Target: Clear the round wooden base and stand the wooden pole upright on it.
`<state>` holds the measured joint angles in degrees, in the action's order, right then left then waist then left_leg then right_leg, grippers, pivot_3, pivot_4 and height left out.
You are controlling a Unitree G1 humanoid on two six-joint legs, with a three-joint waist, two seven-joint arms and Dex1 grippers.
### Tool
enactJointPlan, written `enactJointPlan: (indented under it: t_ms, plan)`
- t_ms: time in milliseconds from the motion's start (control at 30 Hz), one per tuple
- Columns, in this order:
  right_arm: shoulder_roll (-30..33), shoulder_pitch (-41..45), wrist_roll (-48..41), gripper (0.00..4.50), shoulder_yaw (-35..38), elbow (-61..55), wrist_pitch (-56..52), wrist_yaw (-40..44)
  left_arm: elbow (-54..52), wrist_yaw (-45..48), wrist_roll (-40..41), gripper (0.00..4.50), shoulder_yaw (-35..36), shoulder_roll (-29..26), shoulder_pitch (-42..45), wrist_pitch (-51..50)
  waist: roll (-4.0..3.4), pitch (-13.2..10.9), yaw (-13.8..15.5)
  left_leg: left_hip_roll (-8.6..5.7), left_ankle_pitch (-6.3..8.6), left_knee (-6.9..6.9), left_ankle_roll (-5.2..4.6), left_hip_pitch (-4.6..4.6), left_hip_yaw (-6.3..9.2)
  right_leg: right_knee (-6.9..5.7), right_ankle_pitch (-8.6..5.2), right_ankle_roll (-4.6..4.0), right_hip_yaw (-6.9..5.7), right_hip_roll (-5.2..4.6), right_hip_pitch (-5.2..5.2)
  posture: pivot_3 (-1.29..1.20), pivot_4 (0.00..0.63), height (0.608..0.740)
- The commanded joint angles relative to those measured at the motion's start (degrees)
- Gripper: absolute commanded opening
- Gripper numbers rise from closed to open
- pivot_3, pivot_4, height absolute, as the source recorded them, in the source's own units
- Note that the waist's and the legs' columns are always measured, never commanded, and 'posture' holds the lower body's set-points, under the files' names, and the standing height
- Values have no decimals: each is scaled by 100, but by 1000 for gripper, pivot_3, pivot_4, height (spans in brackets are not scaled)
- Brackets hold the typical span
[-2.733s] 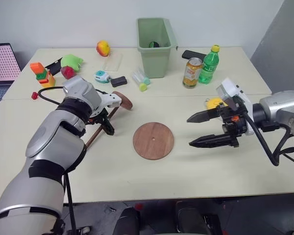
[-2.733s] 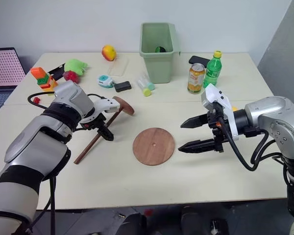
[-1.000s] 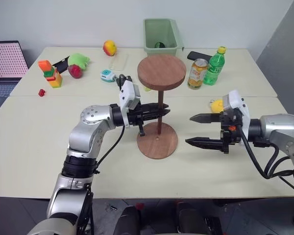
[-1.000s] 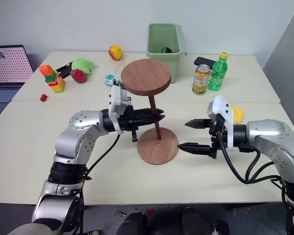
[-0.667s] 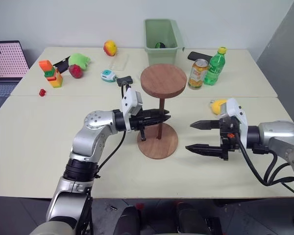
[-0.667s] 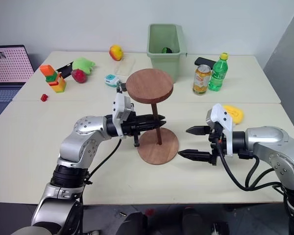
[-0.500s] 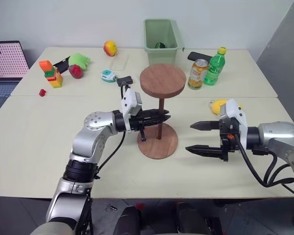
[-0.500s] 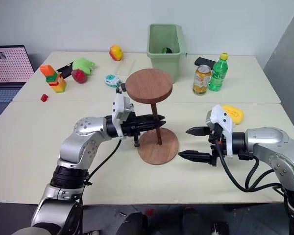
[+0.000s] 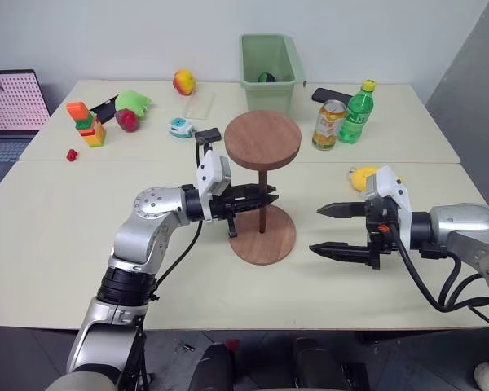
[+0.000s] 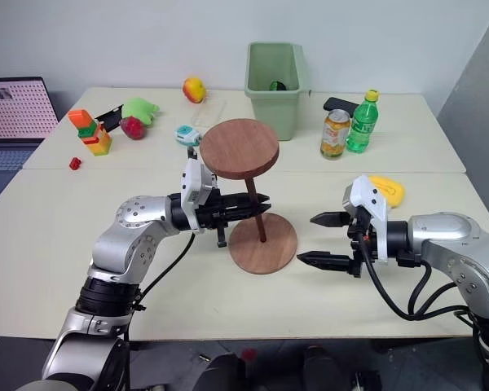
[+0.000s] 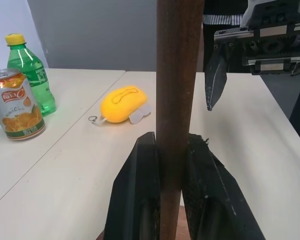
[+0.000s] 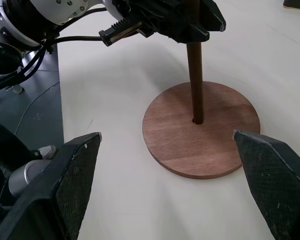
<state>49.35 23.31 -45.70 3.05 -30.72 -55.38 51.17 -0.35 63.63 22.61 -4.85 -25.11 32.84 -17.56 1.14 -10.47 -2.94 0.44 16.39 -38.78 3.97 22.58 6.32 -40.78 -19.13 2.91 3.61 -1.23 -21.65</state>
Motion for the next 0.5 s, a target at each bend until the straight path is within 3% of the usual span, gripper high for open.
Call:
enactJointPlan:
  t_ms: [33,500]
  plan:
    - [69,32,39,4414,44,-69,162,39,239,-33,-130,255,-143,-91,-105,-154,0,0,0,0,0,0,0,-1,0,0,0,0,0,0,1,0,150,740]
    - [57,12,70,4414,52,-68,161,36,-8,-99,-21,255,-203,-163,-344,-357,0,0,-3,3,3,4,-6,-4,2,10,0,0,-2,3,7,0,150,740]
